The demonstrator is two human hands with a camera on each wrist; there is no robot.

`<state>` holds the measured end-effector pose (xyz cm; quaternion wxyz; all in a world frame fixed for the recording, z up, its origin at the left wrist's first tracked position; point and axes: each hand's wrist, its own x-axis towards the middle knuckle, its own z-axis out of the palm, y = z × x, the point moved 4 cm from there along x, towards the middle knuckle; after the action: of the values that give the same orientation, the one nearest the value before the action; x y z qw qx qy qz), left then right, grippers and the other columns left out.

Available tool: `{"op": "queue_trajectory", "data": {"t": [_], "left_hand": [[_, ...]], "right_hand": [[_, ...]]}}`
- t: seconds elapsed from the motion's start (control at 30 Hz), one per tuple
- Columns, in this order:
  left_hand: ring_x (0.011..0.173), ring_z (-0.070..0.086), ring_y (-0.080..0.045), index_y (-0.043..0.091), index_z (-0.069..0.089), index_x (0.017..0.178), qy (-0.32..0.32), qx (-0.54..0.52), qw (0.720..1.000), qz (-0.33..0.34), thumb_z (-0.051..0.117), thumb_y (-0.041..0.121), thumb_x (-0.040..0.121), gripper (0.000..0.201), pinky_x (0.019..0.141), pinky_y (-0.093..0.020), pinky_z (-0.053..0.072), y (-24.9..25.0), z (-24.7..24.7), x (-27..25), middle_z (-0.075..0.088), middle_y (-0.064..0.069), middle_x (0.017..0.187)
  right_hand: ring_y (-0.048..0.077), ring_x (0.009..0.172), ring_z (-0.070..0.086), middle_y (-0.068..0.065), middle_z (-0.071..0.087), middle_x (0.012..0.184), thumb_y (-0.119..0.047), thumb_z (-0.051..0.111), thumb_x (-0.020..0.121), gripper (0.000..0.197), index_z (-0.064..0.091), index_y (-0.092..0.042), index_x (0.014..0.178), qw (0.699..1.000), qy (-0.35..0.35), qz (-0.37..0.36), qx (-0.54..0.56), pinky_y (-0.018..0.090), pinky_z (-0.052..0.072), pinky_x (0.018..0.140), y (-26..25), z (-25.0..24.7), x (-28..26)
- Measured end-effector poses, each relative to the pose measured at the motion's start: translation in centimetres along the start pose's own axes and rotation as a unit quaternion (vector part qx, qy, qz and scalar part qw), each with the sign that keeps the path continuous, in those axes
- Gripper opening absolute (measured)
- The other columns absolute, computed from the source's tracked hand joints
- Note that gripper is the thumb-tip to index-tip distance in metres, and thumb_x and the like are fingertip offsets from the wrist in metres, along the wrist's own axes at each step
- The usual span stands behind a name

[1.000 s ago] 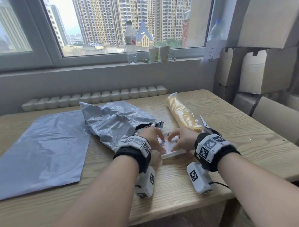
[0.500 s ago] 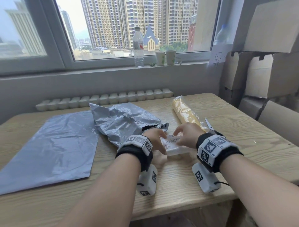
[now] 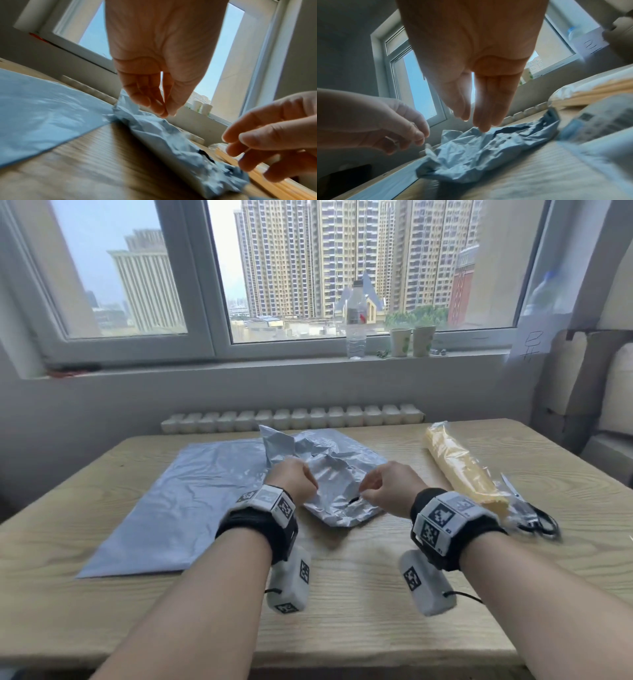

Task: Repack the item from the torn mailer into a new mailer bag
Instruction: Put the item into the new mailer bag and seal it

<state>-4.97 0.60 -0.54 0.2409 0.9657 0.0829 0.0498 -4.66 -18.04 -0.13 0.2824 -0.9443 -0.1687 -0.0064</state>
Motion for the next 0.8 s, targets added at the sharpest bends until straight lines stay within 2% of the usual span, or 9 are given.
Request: {"op": "queue_trajectory", "data": {"t": [0.1, 0.17, 0.3, 0.37, 0.43, 0.5, 0.6, 0.67, 0.8], "left_hand": [[0.091, 0.070, -0.024, 0.016, 0.074, 0.082, 0.018, -0.003, 0.999, -0.048, 0.064, 0.014, 0.079, 0.011, 0.082, -0.031, 0.057, -3.9, -1.5, 0.2, 0.075, -0.007, 0.092], [0.095, 0.069, -0.025, 0.015, 0.070, 0.082, -0.025, 0.031, 0.997, -0.068, 0.069, 0.023, 0.078, 0.009, 0.075, -0.027, 0.053, -6.0, -1.3, 0.3, 0.073, -0.009, 0.098], [0.112, 0.058, -0.024, 0.013, 0.057, 0.120, -0.150, 0.148, 0.972, -0.102, 0.078, 0.057, 0.064, 0.075, 0.087, -0.031, 0.049, -8.8, 1.0, 0.2, 0.060, -0.006, 0.124], [0.109, 0.058, -0.026, 0.015, 0.055, 0.119, -0.160, 0.190, 0.963, -0.106, 0.080, 0.061, 0.057, 0.082, 0.088, -0.035, 0.051, -9.4, 1.3, 0.1, 0.056, -0.007, 0.122], [0.105, 0.060, -0.027, 0.016, 0.057, 0.116, -0.155, 0.196, 0.963, -0.102, 0.084, 0.056, 0.054, 0.079, 0.085, -0.035, 0.053, -9.7, 1.1, 0.4, 0.058, -0.007, 0.118], [0.097, 0.063, -0.025, 0.015, 0.061, 0.112, -0.166, 0.183, 0.963, -0.104, 0.087, 0.046, 0.055, 0.070, 0.077, -0.031, 0.052, -10.1, 0.7, 0.7, 0.064, -0.006, 0.113], [0.082, 0.066, -0.023, 0.012, 0.067, 0.090, -0.163, 0.179, 0.966, -0.095, 0.085, 0.028, 0.059, 0.039, 0.065, -0.027, 0.049, -10.8, 0.3, 1.1, 0.070, -0.008, 0.094], [0.081, 0.068, -0.025, 0.012, 0.065, 0.081, -0.156, 0.185, 0.966, -0.090, 0.079, 0.021, 0.064, 0.024, 0.064, -0.026, 0.050, -11.2, 0.2, 1.2, 0.069, -0.009, 0.088], [0.088, 0.068, -0.027, 0.013, 0.063, 0.078, -0.153, 0.248, 0.955, -0.052, 0.072, 0.016, 0.075, 0.010, 0.071, -0.029, 0.050, -11.3, -0.7, 0.8, 0.069, -0.012, 0.088]], "right_hand": [[0.015, 0.084, 0.067, 0.001, 0.073, 0.092, -0.015, 0.061, 0.090, 0.016, 0.074, -0.014, 0.097, 0.998, -0.063, -0.009, 0.023, 0.028, 0.056, 0.079, -2.9, 2.6, 1.0], [0.013, 0.082, 0.064, 0.002, 0.073, 0.097, -0.017, 0.061, 0.089, 0.016, 0.074, -0.016, 0.098, 0.995, -0.101, -0.022, 0.011, 0.028, 0.055, 0.080, -4.5, 4.3, 1.5], [0.013, 0.103, 0.061, -0.007, 0.064, 0.120, -0.025, 0.068, 0.083, 0.030, 0.069, -0.030, 0.113, 0.979, -0.181, -0.050, -0.080, 0.023, 0.048, 0.087, -6.6, 7.2, 1.9], [0.016, 0.115, 0.056, -0.004, 0.058, 0.127, -0.023, 0.073, 0.080, 0.045, 0.063, -0.032, 0.124, 0.962, -0.221, -0.049, -0.152, 0.023, 0.044, 0.089, -6.8, 8.1, 2.1], [0.018, 0.117, 0.055, 0.000, 0.057, 0.130, -0.023, 0.076, 0.077, 0.055, 0.060, -0.030, 0.129, 0.953, -0.230, -0.040, -0.192, 0.022, 0.043, 0.089, -6.6, 8.7, 2.8], [0.020, 0.113, 0.058, 0.002, 0.059, 0.127, -0.023, 0.073, 0.079, 0.050, 0.061, -0.025, 0.128, 0.958, -0.209, -0.021, -0.196, 0.024, 0.047, 0.089, -6.2, 8.9, 3.7], [0.025, 0.113, 0.060, 0.007, 0.062, 0.126, -0.022, 0.058, 0.090, 0.037, 0.062, -0.014, 0.126, 0.964, -0.144, 0.015, -0.221, 0.030, 0.050, 0.094, -5.1, 8.4, 4.8], [0.026, 0.112, 0.060, 0.008, 0.062, 0.124, -0.017, 0.054, 0.091, 0.035, 0.061, -0.012, 0.125, 0.967, -0.118, 0.033, -0.222, 0.032, 0.050, 0.094, -4.4, 8.1, 5.2], [0.028, 0.109, 0.060, 0.010, 0.059, 0.121, -0.015, 0.054, 0.086, 0.037, 0.059, -0.012, 0.122, 0.971, -0.101, 0.052, -0.208, 0.030, 0.049, 0.085, -3.8, 7.6, 5.5]]}}
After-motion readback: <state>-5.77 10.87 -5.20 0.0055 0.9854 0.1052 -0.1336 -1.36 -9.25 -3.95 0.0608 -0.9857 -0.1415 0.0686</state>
